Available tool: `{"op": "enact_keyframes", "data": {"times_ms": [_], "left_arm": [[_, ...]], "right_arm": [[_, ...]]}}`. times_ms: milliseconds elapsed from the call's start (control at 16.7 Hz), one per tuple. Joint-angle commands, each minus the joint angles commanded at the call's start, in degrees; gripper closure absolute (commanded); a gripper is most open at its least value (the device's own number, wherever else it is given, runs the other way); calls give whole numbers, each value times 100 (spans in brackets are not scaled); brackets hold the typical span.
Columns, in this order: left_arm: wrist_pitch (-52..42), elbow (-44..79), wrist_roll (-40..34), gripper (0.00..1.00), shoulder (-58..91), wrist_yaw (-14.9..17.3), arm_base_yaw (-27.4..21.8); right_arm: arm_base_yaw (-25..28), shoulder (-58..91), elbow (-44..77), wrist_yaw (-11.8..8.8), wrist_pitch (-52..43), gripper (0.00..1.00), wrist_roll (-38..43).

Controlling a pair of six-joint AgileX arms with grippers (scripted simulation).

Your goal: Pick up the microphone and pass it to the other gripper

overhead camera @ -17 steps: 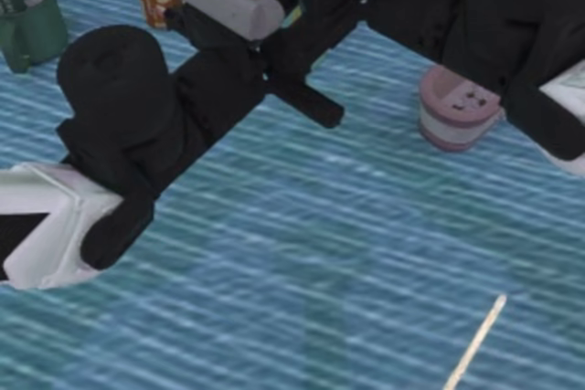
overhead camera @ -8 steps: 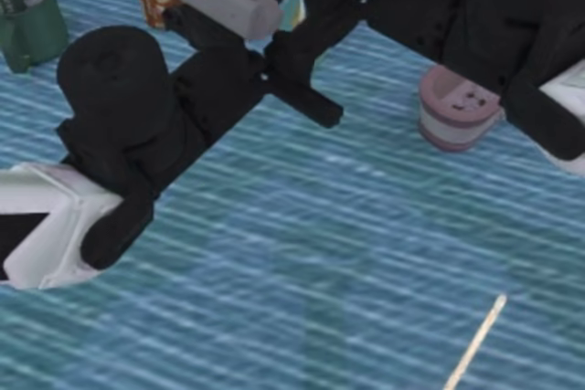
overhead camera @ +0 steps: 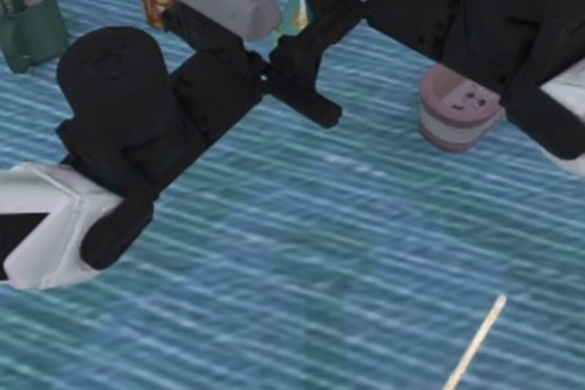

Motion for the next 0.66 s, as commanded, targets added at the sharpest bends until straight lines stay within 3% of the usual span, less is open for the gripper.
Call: {"op": "enact_keyframes", "data": {"times_ms": [180,540,660], "left_arm": [[-10,-139,73,0,-38,-95,100],[-69,-1350,54,0,-1309,69,383],[-62,-1523,52,0,-1484,107,423]], "right_arm": [[-64,-90,2,9,6,100,-28],[-586,-563,-455,-566,8,100,-27],[-680,-638,-538,-668,6,100,-45]]}}
